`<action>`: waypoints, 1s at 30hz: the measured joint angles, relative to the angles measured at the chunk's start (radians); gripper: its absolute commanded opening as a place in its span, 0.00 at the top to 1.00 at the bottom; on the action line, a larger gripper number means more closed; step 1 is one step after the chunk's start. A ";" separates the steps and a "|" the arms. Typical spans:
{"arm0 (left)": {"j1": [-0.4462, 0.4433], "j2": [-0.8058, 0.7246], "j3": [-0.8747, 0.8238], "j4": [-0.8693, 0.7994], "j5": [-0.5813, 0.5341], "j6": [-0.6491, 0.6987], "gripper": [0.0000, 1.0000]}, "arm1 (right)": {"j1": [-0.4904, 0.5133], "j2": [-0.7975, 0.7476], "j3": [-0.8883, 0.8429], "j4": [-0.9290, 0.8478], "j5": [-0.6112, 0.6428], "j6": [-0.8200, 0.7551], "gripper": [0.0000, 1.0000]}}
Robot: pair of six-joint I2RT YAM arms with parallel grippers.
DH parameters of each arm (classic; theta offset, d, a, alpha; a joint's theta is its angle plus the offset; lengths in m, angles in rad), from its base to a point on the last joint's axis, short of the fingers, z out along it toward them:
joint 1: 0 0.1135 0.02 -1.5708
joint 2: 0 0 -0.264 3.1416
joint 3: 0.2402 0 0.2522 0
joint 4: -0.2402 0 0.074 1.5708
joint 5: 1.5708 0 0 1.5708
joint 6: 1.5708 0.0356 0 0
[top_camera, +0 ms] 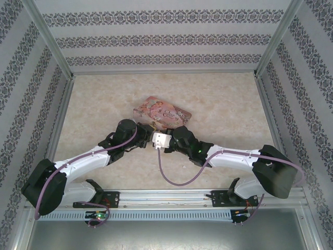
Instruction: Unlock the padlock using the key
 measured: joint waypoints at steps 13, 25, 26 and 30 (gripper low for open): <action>-0.029 0.042 -0.032 0.040 -0.027 -0.007 1.00 | 0.020 0.050 -0.121 0.226 0.031 0.316 1.00; -0.068 0.140 -0.079 0.129 -0.053 -0.026 1.00 | 0.046 0.169 -0.232 0.462 0.062 0.501 1.00; -0.069 0.147 -0.079 0.130 -0.054 -0.029 1.00 | 0.046 0.177 -0.235 0.473 0.065 0.510 1.00; -0.073 0.158 -0.079 0.141 -0.064 -0.033 1.00 | 0.050 0.191 -0.241 0.495 0.077 0.531 1.00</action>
